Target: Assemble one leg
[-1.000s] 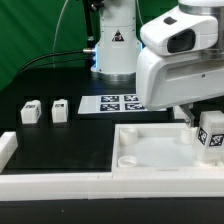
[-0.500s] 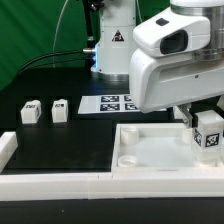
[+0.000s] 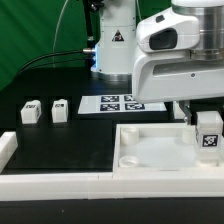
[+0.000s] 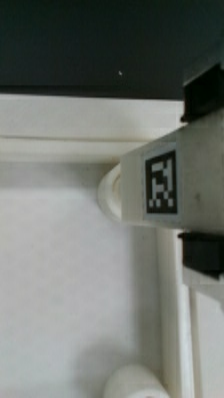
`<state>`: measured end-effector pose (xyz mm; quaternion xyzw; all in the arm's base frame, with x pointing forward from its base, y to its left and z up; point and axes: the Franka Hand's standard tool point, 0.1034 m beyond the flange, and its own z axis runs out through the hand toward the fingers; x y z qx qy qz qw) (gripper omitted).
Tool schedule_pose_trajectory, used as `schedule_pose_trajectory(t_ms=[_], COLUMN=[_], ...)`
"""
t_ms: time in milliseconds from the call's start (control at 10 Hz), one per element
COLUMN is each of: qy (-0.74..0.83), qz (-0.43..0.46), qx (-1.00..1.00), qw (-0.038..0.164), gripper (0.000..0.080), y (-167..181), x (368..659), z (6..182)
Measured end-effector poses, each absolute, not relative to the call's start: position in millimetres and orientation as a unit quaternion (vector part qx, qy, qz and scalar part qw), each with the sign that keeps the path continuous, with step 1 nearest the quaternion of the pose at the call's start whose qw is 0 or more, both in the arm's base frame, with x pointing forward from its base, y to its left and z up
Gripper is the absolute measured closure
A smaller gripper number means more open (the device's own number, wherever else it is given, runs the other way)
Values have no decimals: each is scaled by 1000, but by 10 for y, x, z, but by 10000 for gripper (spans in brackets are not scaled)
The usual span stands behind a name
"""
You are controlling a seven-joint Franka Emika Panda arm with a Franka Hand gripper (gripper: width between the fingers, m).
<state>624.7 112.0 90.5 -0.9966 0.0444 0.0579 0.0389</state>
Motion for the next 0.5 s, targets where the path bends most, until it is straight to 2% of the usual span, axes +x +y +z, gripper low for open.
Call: schedule_pose_trajectory(t_ms=[500], qy=[339], qz=[67], qx=[-937], qw=[39], gripper=[506], y=[1169], x=[6262], z=[900])
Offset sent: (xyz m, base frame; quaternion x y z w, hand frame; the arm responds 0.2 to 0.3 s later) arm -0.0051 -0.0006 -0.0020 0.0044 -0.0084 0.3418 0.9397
